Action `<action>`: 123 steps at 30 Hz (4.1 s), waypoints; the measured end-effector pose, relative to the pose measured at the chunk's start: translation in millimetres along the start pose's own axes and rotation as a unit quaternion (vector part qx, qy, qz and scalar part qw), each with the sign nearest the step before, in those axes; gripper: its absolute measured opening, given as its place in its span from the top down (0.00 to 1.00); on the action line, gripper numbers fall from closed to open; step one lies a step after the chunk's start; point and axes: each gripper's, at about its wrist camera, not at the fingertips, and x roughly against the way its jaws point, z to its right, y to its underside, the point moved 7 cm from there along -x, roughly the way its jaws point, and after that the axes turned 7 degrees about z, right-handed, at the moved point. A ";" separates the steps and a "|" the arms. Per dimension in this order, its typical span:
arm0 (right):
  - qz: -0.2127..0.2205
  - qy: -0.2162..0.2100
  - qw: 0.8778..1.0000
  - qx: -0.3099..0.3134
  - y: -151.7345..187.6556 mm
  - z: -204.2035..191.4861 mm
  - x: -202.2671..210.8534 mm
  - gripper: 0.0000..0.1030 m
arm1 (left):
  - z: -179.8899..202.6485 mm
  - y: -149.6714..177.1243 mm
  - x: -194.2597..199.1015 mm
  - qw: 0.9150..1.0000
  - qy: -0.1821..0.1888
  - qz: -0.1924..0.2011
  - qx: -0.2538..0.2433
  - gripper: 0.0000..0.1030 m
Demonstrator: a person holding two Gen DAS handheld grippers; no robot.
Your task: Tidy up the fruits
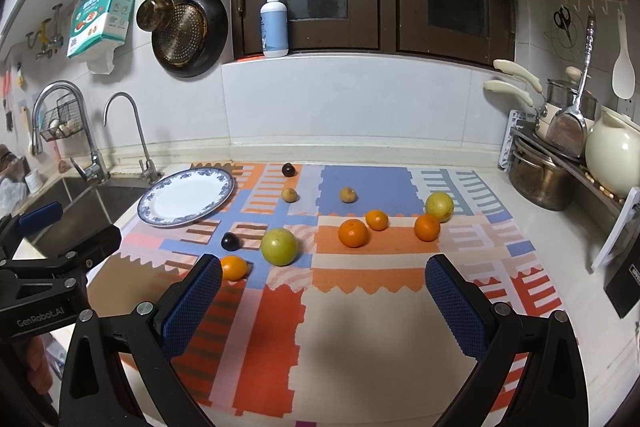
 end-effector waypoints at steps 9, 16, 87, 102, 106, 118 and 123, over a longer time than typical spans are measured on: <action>-0.012 -0.007 1.000 0.003 4.7 -0.8 -9.2 0.01 | -3.8 6.9 -11.3 1.000 0.001 -0.008 -0.001 0.00; -0.023 -0.011 0.999 0.022 10.0 -6.5 -26.7 0.01 | -5.2 15.4 -25.8 1.000 0.006 -0.011 -0.019 0.01; -0.147 -0.141 0.975 0.086 57.8 -62.0 -202.8 0.51 | 10.0 66.6 -168.4 0.975 0.167 -0.149 -0.017 0.69; -0.109 -0.171 0.976 0.082 14.1 -126.2 -193.4 0.51 | -73.1 45.1 -166.4 0.989 0.095 -0.114 0.001 0.69; -0.107 -0.186 0.973 0.089 3.9 -153.1 -203.3 0.51 | -95.6 42.2 -176.8 0.991 0.072 -0.110 -0.005 0.69; -0.149 -0.203 0.963 0.097 -4.0 -209.6 -263.7 0.51 | -142.1 42.4 -231.1 0.987 0.063 -0.144 0.014 0.69; -0.191 -0.201 0.958 0.081 3.4 -217.8 -294.5 0.51 | -151.7 46.3 -257.5 0.981 0.069 -0.177 0.041 0.69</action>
